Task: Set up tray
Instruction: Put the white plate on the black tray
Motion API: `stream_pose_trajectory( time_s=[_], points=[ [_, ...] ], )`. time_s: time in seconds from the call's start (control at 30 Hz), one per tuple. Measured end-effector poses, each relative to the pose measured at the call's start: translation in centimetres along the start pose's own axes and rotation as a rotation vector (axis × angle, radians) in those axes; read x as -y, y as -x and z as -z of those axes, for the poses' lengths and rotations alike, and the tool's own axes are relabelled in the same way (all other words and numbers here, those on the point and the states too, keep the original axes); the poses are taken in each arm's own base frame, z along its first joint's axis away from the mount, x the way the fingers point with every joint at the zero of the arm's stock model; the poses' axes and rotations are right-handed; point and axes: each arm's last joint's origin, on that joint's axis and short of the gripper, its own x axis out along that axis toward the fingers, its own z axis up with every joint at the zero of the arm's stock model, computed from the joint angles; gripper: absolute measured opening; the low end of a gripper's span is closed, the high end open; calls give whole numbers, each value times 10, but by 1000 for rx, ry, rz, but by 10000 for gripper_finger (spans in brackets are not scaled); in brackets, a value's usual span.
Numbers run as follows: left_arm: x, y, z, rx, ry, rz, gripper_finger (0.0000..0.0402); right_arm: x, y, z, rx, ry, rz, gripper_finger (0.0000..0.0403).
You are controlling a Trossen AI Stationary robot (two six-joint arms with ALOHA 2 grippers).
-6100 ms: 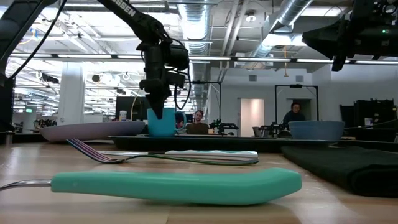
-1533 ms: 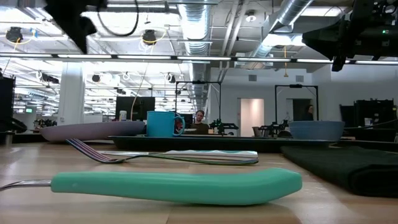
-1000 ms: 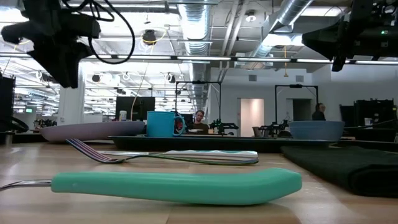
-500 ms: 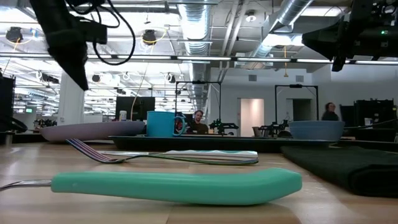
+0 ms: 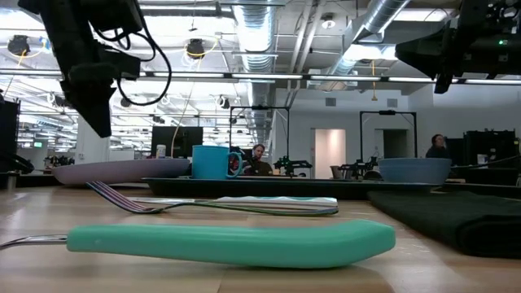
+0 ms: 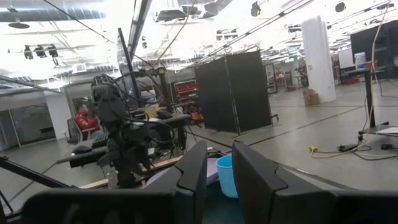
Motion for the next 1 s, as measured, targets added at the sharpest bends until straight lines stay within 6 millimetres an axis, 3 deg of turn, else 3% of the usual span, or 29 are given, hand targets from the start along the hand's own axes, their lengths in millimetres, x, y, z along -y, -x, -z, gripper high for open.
stream_pose_trajectory(
  time_s=[0.17,0.27,0.53,0.73,1.0],
  points=[
    [4,0,-4,32,-202,61,130,0,0,0,1,0,0,68],
    [5,-1,-7,35,-226,108,130,0,0,0,0,0,-1,68],
    [15,-20,-27,90,-237,149,130,0,0,0,0,0,-1,68],
    [17,-43,-29,23,-173,15,130,0,0,0,1,3,1,68],
    [18,-46,-30,24,-196,-11,130,0,0,0,0,3,1,68]
  ],
)
